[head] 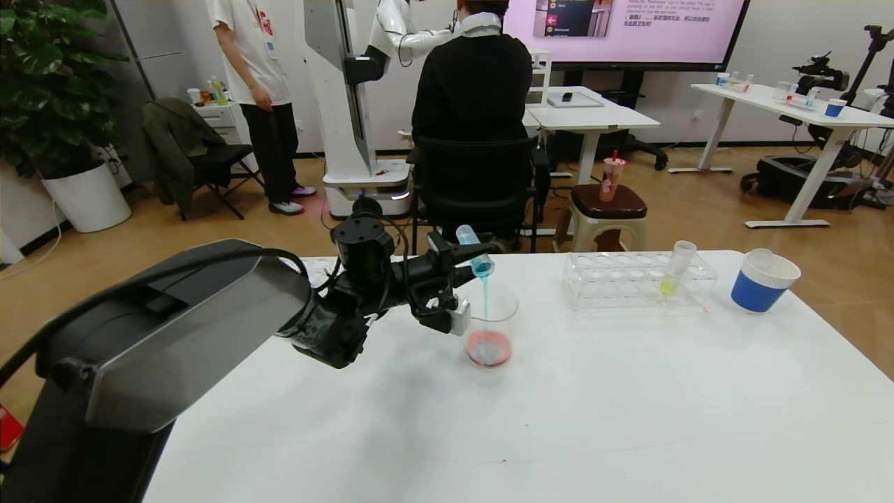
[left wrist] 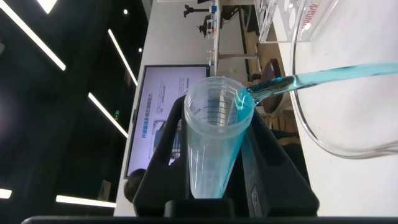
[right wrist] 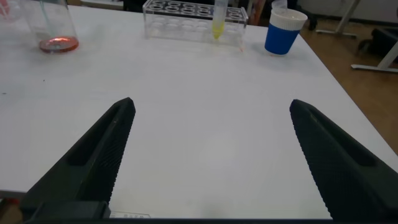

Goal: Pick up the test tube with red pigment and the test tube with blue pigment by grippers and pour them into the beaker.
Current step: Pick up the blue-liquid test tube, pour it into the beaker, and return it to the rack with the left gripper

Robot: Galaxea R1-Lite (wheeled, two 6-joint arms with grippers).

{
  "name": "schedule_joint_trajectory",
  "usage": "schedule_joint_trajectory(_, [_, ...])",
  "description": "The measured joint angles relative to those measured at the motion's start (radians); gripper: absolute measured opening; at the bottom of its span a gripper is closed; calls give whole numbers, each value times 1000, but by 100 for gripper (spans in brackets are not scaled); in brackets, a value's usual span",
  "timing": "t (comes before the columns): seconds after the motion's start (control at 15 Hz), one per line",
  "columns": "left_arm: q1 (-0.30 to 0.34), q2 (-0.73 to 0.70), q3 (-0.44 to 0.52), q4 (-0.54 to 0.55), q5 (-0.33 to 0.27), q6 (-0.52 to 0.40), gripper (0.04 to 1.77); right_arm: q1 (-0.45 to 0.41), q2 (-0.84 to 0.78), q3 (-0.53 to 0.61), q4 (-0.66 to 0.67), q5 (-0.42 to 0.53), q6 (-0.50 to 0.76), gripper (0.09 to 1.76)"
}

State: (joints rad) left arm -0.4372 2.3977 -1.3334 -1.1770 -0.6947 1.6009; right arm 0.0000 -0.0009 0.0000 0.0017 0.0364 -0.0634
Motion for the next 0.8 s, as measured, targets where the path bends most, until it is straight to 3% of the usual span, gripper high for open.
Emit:
schedule_joint_trajectory(0.53, [2,-3,-8,7,4,159,51,0,0,0,0,0,0,174])
schedule_joint_trajectory(0.8, [2,-5,-10,6,2,166,51,0,0,0,0,0,0,174])
